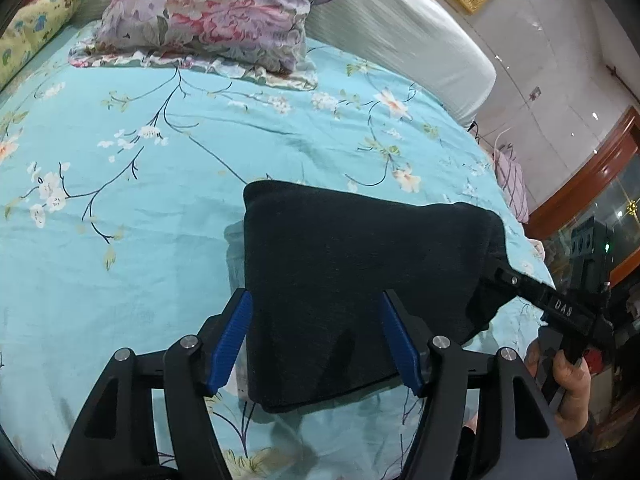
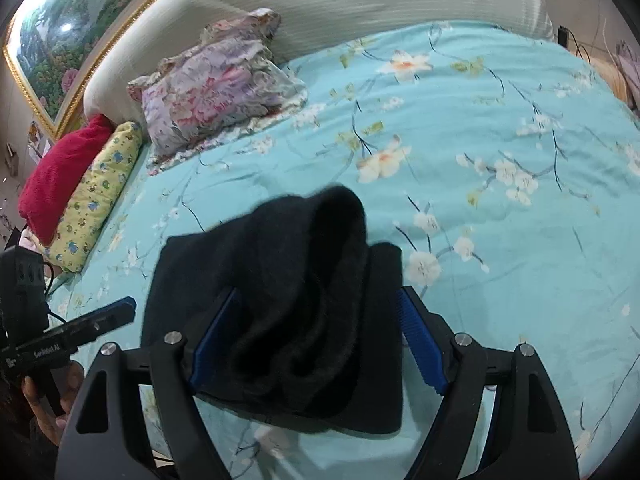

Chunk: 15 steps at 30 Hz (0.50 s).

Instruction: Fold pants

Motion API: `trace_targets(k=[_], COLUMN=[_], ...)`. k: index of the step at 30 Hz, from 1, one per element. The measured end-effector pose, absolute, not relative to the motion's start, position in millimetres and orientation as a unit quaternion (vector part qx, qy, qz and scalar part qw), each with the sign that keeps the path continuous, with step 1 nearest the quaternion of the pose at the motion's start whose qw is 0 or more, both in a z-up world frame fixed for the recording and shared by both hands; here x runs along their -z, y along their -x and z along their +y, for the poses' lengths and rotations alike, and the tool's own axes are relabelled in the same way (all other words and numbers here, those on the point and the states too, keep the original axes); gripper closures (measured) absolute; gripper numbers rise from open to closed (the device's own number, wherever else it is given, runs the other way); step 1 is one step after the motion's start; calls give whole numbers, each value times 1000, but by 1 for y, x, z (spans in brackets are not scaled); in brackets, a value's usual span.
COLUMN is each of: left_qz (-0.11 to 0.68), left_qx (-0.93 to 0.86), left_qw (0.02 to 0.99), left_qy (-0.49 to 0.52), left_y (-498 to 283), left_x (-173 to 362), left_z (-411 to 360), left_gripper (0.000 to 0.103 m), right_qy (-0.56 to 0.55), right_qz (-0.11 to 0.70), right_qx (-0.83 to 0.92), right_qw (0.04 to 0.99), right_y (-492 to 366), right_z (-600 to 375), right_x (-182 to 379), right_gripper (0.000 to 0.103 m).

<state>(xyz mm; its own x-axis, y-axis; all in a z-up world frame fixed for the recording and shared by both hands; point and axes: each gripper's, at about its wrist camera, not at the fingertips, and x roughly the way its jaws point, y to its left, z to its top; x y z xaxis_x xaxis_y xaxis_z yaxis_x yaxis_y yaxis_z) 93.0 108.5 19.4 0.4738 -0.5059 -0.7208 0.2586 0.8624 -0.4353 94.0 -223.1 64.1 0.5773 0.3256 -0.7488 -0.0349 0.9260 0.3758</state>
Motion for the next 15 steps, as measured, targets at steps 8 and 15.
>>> trace_targets(k=[8,15], left_qz=[477,490], left_qx=[218,216], left_qw=[841,834], left_qy=[132,131], left_y=[-105,-114], left_x=[-5,8], left_z=[104,98], left_gripper=[37,34], right_qy=[-193,-207], right_qz=[459,458], right_qx=[-101,-112], right_qw=[862,857], right_y=[-82,-77], right_z=[-240,-244], right_x=[-41,-33], right_gripper=[23,23])
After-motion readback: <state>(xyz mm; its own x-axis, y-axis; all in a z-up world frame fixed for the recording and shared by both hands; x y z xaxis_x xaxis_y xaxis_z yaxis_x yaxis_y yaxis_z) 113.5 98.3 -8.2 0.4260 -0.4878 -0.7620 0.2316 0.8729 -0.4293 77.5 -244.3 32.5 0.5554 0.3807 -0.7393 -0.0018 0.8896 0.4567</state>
